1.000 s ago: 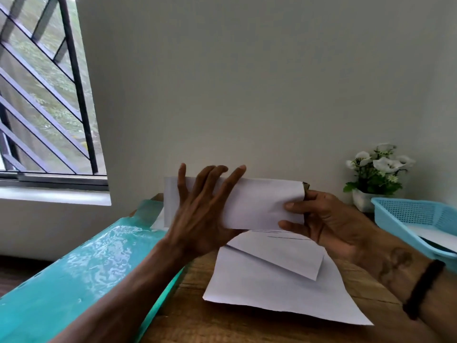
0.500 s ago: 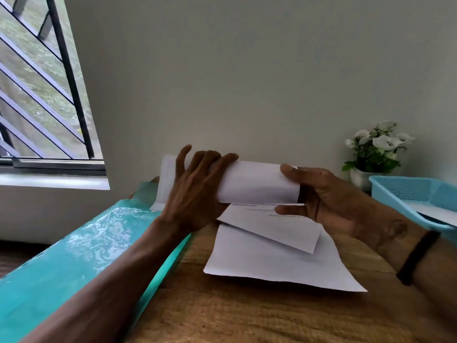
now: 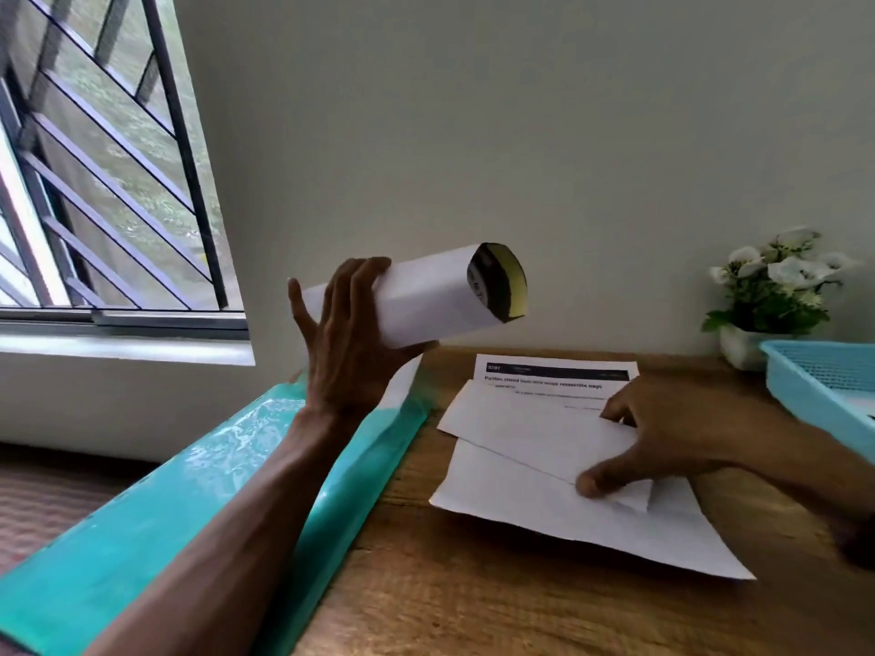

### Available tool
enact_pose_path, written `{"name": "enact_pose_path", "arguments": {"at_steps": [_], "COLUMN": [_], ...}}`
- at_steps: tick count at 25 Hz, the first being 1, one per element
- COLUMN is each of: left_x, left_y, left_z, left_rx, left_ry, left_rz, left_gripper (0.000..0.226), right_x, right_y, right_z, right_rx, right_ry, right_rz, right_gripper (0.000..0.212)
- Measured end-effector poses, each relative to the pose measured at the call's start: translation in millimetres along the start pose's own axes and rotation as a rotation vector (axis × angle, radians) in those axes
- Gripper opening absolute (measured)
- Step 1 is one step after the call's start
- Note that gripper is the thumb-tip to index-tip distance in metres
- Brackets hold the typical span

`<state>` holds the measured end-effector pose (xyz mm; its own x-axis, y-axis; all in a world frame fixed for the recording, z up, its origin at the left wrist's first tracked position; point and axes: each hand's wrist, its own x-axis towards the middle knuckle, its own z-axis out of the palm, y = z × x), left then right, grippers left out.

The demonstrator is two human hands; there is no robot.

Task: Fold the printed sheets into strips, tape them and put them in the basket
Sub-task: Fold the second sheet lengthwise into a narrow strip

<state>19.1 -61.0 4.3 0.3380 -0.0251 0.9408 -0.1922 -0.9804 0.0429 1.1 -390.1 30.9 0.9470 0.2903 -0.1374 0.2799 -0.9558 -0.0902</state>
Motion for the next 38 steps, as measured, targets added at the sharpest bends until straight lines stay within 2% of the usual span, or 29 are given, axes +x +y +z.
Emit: {"name": "enact_pose_path", "arguments": {"at_steps": [4,7,10,12,17,19,22,26,34,38], "left_x": [-0.6,-4.8,-8.1,-8.6,-9.2,-10.5,-12.7,-13.8,-14.7,-14.4], "left_y": [-1.3,-6.4,-10.8,-10.9,-12.5,-14.5,-16.3,-14.6,-12.1,-10.8], "left_z": [-0.6,2.3,5.7,5.7,6.1,6.3,6.6,9.6,15.2,12.5], "left_rx": [-0.064,-0.061,-0.070,-0.053,0.096,0.152,0.192,0.192,0.131,0.095], "left_ry": [0.053,0.042,0.052,0.067,0.085,0.049,0.003,-0.048,-0.055,-0.095], "left_rz": [-0.005,-0.041,-0.089,-0.102,-0.138,-0.191,-0.209,-0.145,-0.081,-0.046], "left_gripper": [0.099,0.098,0.095,0.091,0.081,0.081,0.082,0.084,0.092,0.095], "right_x": [7.8,7.7,8.9,11.2,7.6,12.6,17.9,18.6,19.2,20.6], "right_y": [4.2,10.9,21.2,30.0,46.4,59.4,64.6,50.6,48.4,50.2], "right_z": [7.1,3.3,-5.4,-10.1,-20.0,-19.9,-14.0,-2.2,3.4,3.6], "right_rx": [0.119,0.236,0.587,0.666,0.939,1.045,1.285,1.359,1.235,1.216], "right_ry": [0.040,0.151,0.223,0.399,0.821,0.885,0.868,0.783,0.794,0.741], "right_rz": [-0.032,-0.105,-0.227,-0.305,-0.311,-0.250,-0.227,-0.258,-0.262,-0.252], "right_gripper": [0.103,0.069,0.031,0.017,0.013,0.018,0.021,0.017,0.015,0.015]}}
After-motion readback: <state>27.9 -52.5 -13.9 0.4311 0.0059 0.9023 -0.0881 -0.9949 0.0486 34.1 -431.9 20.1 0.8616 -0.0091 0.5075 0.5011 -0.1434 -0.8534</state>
